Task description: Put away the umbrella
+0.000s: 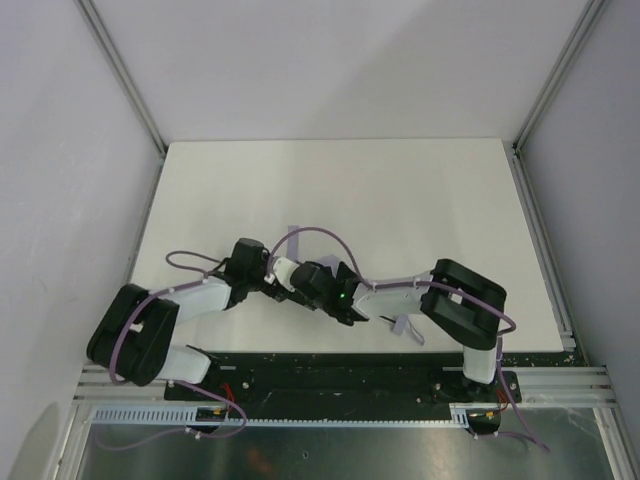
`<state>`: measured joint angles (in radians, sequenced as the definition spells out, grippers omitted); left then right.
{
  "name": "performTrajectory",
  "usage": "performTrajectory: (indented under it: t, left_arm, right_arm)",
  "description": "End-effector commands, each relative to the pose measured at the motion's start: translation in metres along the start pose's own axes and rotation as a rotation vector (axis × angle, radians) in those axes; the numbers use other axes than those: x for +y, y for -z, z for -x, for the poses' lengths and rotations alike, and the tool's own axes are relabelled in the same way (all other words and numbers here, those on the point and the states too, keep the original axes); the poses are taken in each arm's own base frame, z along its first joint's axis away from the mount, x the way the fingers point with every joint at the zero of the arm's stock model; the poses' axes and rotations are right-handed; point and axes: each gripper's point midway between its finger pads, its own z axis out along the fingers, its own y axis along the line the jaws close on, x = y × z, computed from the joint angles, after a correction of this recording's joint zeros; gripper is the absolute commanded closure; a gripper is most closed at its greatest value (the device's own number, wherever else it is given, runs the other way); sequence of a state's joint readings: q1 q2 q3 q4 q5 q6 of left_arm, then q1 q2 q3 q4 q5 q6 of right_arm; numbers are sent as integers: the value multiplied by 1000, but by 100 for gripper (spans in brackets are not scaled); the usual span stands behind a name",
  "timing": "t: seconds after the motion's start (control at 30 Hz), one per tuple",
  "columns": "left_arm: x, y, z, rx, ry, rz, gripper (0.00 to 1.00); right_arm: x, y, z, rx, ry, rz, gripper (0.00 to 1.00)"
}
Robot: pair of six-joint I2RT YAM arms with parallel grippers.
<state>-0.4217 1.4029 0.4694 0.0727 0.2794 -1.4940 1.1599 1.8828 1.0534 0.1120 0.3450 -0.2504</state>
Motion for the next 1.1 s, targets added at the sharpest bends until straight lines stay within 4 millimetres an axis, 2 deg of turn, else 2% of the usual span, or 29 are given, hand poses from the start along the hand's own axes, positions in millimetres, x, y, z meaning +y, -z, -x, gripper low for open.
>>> performTrajectory:
  t: [0.0, 0.17, 0.23, 0.5, 0.7, 0.87, 0.93, 1.07]
  left_arm:
    - [-3, 23, 2, -37, -110, -27, 44]
    - [-31, 48, 17, -121, -234, -149, 8]
    - [-40, 58, 21, -144, -276, -190, 2]
    - [-70, 80, 17, -145, -429, -297, 1]
    - [-80, 75, 5, -63, -478, -314, 1]
    - [-91, 78, -1, -57, -530, -391, 14]
    - [-96, 82, -4, -59, -558, -417, 16]
    - [-108, 88, -10, -54, -650, -462, 11]
  right_arm:
    - [0, 6, -30, 48, -170, 199, 100]
    - [-2, 22, -10, -63, -339, 454, 100]
    - [-7, 27, -8, -87, -387, 524, 100]
    - [-35, 40, 7, -183, -602, 670, 100]
    - [-56, 51, 21, -269, -768, 740, 100]
    - [-82, 65, 34, -342, -868, 777, 100]
    - [-91, 71, 38, -366, -888, 786, 100]
    - [-106, 84, 43, -403, -891, 798, 100]
